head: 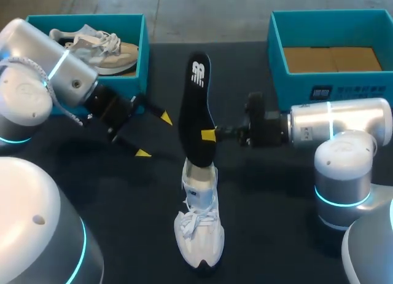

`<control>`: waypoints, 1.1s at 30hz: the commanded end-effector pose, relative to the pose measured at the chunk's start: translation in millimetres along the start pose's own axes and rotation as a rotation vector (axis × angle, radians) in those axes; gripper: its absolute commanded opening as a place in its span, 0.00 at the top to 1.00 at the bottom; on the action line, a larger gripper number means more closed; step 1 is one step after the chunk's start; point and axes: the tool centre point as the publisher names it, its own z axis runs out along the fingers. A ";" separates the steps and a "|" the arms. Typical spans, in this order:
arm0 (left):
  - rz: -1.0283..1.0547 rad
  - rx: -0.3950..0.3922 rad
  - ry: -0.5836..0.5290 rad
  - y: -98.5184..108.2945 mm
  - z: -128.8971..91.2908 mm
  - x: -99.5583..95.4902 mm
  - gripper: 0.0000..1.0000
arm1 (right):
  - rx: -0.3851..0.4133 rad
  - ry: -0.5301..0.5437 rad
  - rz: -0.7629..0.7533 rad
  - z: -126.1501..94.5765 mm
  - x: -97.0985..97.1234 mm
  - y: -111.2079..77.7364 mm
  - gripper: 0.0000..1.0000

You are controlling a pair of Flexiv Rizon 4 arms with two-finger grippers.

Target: Take the shoe out of the shoebox, open the shoe tongue, remove and reinsert the insole, then place the shoe into the shoebox

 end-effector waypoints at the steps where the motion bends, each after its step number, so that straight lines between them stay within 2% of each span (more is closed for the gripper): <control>1: -0.001 -0.003 0.008 0.3 0.5 -2.4 0.00 | 0.007 -0.005 0.001 4.4 0.3 3.1 1.00; 24: -0.004 -0.006 0.006 -1.2 0.8 -1.9 0.00 | 0.007 -0.005 0.000 3.0 1.0 5.3 1.00; 33: -0.033 -0.015 0.020 1.3 3.7 4.5 0.00 | -0.010 0.022 -0.012 2.2 6.2 7.3 1.00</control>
